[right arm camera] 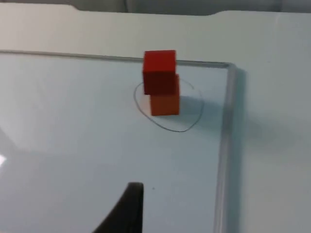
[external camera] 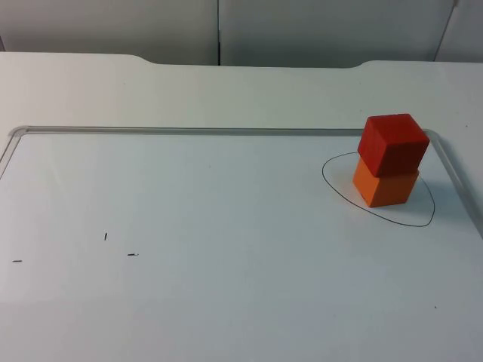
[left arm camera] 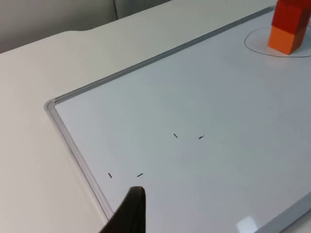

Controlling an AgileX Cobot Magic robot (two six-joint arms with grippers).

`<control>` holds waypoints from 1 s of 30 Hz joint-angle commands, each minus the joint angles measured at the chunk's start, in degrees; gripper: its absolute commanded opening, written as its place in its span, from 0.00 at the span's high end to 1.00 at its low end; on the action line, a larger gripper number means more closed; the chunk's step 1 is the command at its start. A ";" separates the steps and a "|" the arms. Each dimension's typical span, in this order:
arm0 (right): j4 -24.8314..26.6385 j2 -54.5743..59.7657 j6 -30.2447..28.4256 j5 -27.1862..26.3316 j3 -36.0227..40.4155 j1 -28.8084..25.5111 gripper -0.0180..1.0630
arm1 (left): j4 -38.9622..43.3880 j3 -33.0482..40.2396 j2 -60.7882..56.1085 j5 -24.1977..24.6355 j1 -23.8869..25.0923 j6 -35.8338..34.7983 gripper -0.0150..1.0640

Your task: Pick up one cube with the left hand and another cube with the right hand. First place the cube in the right hand at the target position, then stack the cube in the left hand on top.

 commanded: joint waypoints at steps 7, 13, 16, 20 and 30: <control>0.00 -0.16 -0.31 -0.53 0.38 -8.07 0.01 | -0.10 0.17 -0.29 -0.43 6.78 -0.03 0.08; 0.00 -0.16 -0.31 -0.53 0.38 -8.07 0.01 | -0.10 0.17 -0.29 -0.43 11.49 -0.03 0.08; 0.00 -0.16 -0.31 -0.53 0.38 -8.07 0.01 | -0.10 0.17 -0.29 -0.43 14.57 -0.03 0.08; 0.00 -0.16 -0.20 -0.53 0.38 -8.08 0.01 | -0.10 0.17 -0.29 -0.43 17.40 -0.03 0.08; 0.00 -0.16 -0.20 -0.53 0.38 -8.08 0.01 | -0.10 0.17 -0.29 -0.43 25.71 -0.03 0.08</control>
